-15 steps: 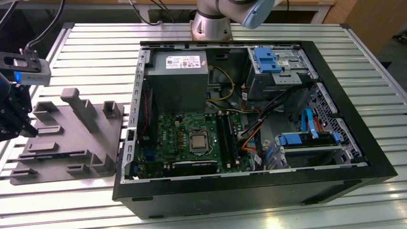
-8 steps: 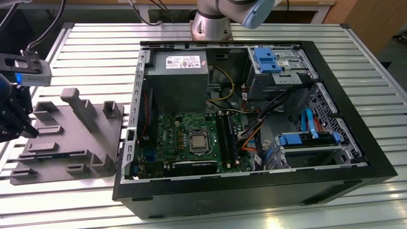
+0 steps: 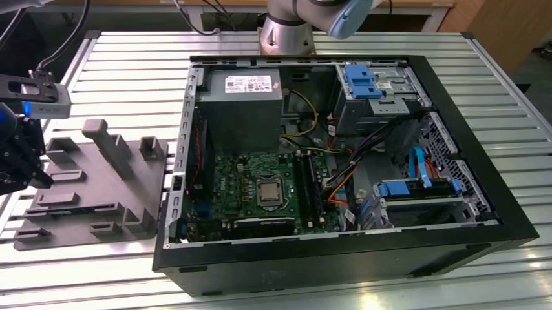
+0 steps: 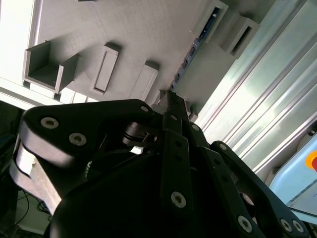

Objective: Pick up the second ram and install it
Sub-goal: 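Pick up the second ram and move it above second insertion slot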

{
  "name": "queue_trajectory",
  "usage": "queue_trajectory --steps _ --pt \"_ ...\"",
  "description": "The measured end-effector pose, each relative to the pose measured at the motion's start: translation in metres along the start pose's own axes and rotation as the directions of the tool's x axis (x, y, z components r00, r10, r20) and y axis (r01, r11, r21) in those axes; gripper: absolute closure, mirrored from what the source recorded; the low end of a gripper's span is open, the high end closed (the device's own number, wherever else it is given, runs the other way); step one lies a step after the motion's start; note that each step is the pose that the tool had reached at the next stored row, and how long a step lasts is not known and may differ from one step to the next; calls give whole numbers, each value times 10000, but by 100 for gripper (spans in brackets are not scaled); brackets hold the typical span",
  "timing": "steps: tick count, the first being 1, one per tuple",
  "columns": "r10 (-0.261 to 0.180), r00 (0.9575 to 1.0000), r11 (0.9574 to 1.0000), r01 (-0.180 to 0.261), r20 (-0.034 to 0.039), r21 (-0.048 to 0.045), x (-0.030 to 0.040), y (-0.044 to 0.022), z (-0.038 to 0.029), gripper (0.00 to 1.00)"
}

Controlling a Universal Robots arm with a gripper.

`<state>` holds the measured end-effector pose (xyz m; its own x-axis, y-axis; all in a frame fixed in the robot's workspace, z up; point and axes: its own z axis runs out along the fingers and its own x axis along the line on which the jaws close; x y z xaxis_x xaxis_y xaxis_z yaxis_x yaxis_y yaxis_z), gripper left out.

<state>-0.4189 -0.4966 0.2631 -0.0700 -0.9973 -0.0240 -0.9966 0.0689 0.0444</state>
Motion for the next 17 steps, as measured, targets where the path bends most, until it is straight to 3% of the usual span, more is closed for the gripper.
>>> queue_trajectory --steps 17 --pt "0 10000 10000 0 -2 -1 43 -5 55 89"
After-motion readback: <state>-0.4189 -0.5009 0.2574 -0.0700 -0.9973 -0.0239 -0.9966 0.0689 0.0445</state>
